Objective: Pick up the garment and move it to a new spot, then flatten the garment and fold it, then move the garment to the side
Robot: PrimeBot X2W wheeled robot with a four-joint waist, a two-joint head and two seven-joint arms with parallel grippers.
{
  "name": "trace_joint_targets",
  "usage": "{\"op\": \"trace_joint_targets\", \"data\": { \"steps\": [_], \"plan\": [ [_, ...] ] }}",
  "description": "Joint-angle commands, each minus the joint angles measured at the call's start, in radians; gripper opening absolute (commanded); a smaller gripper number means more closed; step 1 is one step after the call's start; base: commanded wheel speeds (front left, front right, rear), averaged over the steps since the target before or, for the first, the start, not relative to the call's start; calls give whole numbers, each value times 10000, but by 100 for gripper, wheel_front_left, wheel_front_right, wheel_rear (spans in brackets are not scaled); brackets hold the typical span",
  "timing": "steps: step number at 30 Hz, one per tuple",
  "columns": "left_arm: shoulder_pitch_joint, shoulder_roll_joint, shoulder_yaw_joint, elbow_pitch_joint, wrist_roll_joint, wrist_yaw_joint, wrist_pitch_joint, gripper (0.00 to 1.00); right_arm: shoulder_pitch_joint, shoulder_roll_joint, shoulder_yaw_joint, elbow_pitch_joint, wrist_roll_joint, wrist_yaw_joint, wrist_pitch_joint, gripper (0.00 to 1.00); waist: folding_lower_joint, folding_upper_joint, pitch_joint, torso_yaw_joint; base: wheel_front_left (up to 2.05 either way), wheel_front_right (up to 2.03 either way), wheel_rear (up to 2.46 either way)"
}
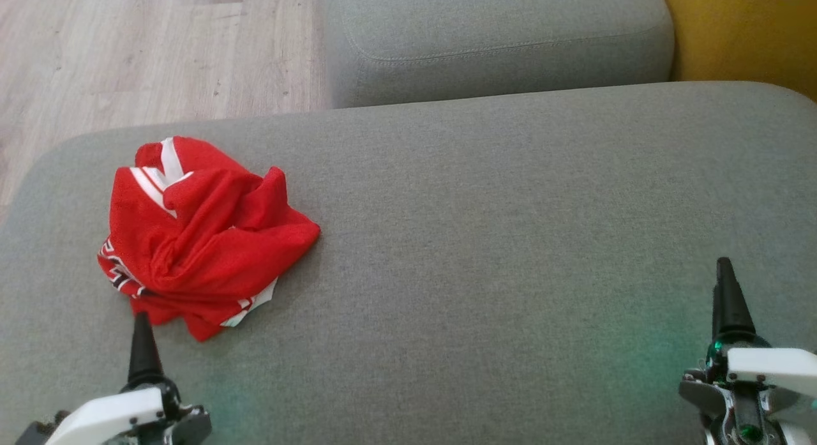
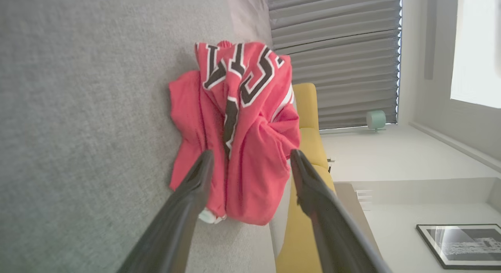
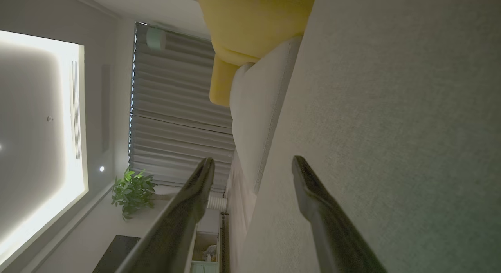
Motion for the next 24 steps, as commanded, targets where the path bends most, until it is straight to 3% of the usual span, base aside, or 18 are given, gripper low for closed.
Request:
{"op": "trace_joint_targets", "data": {
  "steps": [1,14,24],
  "plan": [
    [-454,54,210,-432,222,0,-92,100,-339,-53,66,-463,-303,-2,-99,100,0,0,3,-7,0,0,0],
    [-538,63,-389,-1622,2813,641,-502,100,-359,-62,397,-1263,-3251,-3,-511,100,0,0,7,-17,0,0,0],
    [-629,69,-1395,-1726,5004,678,-767,100,-310,-68,773,-1441,-5328,-3,-777,100,0,0,7,2,0,0,0]
  ]
}}
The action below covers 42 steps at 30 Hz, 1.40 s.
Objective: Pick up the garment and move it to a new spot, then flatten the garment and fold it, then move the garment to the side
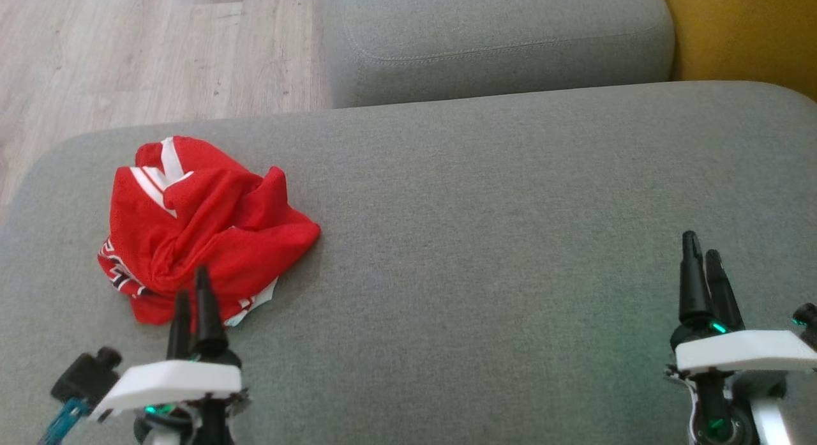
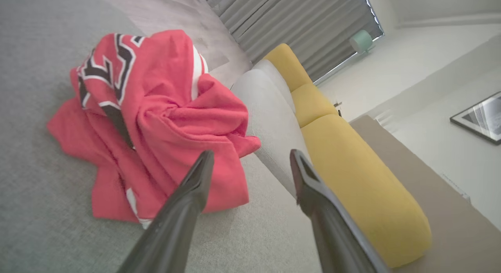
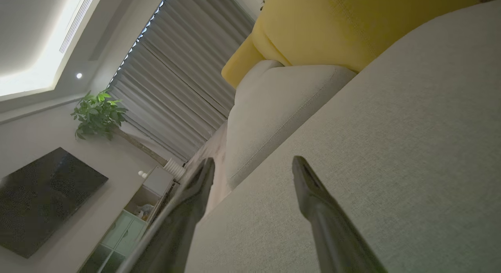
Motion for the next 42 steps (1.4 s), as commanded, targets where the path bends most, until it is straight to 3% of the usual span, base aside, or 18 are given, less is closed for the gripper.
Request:
{"op": "trace_joint_targets", "data": {
  "steps": [1,8,17,42],
  "plan": [
    [-575,61,-4,-415,425,45,-125,100,-304,-67,140,-425,-413,-3,-158,100,0,0,1,-3,0,0,0],
    [-691,163,-667,-252,1980,101,-330,100,-307,-72,264,-495,-1665,-4,-365,100,0,0,-9,-38,0,0,0],
    [-863,301,-1218,27,3182,287,-595,100,-255,-78,479,-574,-3152,-4,-631,100,0,0,-54,-47,0,0,0],
    [-1823,1423,-3824,884,6964,1541,-1299,100,-269,-94,1133,-700,-6876,-6,-1338,100,0,0,-48,-113,0,0,0]
  ]
}}
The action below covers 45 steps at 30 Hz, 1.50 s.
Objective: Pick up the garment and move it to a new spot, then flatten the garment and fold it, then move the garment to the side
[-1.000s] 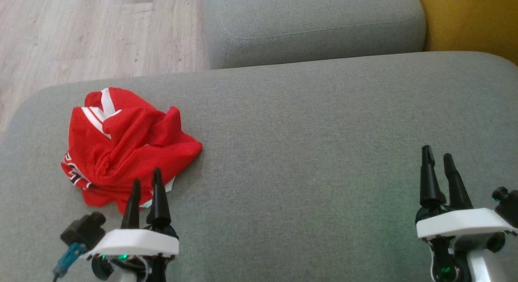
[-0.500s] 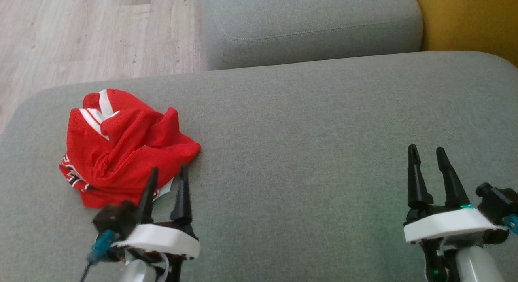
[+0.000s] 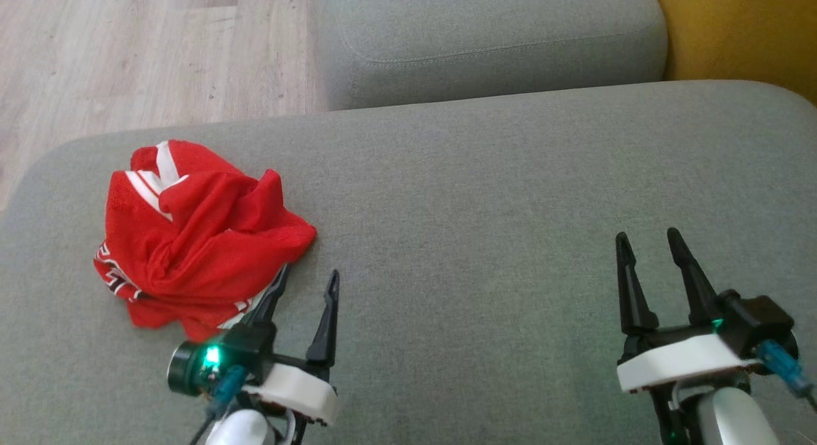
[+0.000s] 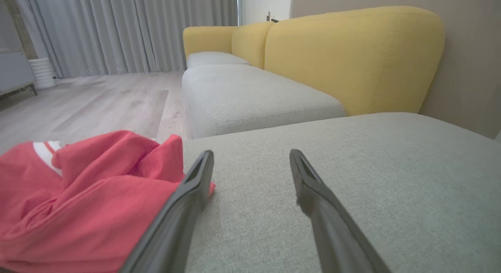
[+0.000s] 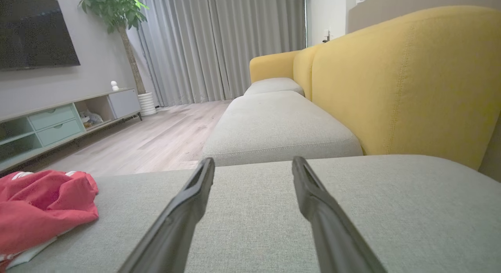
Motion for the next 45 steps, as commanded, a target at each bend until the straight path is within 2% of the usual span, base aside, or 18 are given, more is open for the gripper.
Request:
{"op": "trace_joint_targets", "data": {
  "steps": [1,7,12,19,25,31,39,45],
  "plan": [
    [-646,189,157,-293,264,73,-143,100,-286,-83,246,-407,-274,-6,-137,100,0,0,-4,7,0,0,0],
    [-807,371,-337,-193,822,433,-319,100,-254,-87,348,-520,-1013,-6,-314,100,0,0,-61,41,0,0,0],
    [-653,198,-121,-410,435,613,-465,100,-205,-90,286,-514,-497,-6,-461,100,0,0,-89,51,0,0,0],
    [-149,-238,891,-681,-378,112,-671,100,-5,-95,304,-505,263,-7,-667,100,-1,0,-84,91,0,0,0],
    [163,-714,1618,-186,-620,-479,-847,100,195,-99,268,-302,197,-7,-845,100,-1,0,-114,107,0,0,0],
    [142,-913,1747,595,-21,-531,-1006,100,258,-102,350,189,93,-7,-1004,100,-1,0,-155,95,0,0,0],
    [72,-1097,2061,865,-107,-713,-1006,100,170,-102,371,318,153,-7,-1004,100,-1,0,-140,89,0,0,0],
    [32,-1152,2171,886,-112,-744,-1006,100,188,-102,395,259,309,-7,-1004,100,-1,0,-139,413,0,0,0]
  ]
}}
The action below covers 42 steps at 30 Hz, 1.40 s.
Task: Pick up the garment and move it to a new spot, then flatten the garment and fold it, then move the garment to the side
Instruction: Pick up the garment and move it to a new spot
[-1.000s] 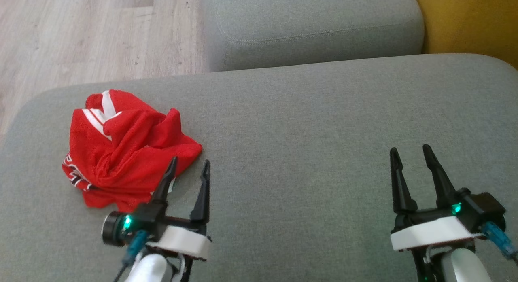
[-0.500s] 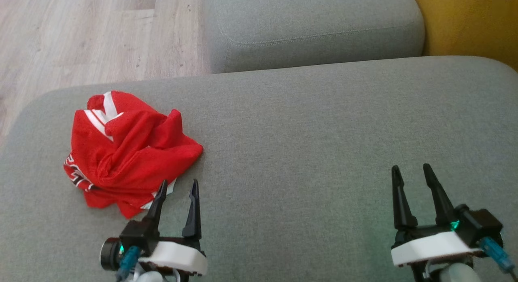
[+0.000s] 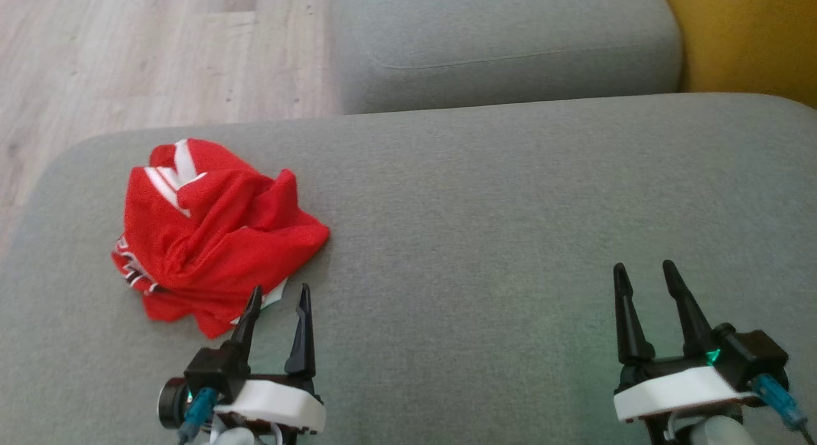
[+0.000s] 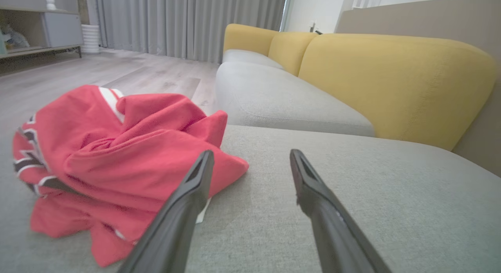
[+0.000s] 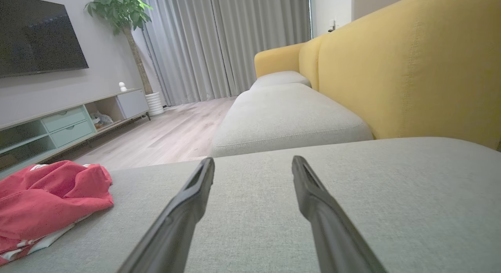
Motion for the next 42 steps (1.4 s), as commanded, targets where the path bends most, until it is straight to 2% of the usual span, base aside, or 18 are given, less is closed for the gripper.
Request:
{"op": "trace_joint_targets", "data": {
  "steps": [1,15,23,34,42],
  "plan": [
    [-466,-4,369,-269,-11,7,-124,100,-335,-93,286,-349,57,-7,-134,100,0,0,-6,131,0,0,0],
    [-296,-18,1089,-282,166,73,-124,100,-297,-93,979,-475,375,-7,-134,100,0,0,-58,1602,0,0,0],
    [-184,-20,1170,-322,134,41,-124,100,-235,-93,1278,-474,446,-7,-134,100,0,0,-122,2449,0,0,0],
    [-27,-21,1235,-409,12,110,-124,100,-320,-93,1657,-440,519,-7,-134,100,0,0,-153,2935,0,0,0],
    [-177,-22,1398,-406,148,80,-124,100,-371,-93,1716,-421,516,-7,-134,100,0,0,-51,2881,0,0,0]
  ]
}}
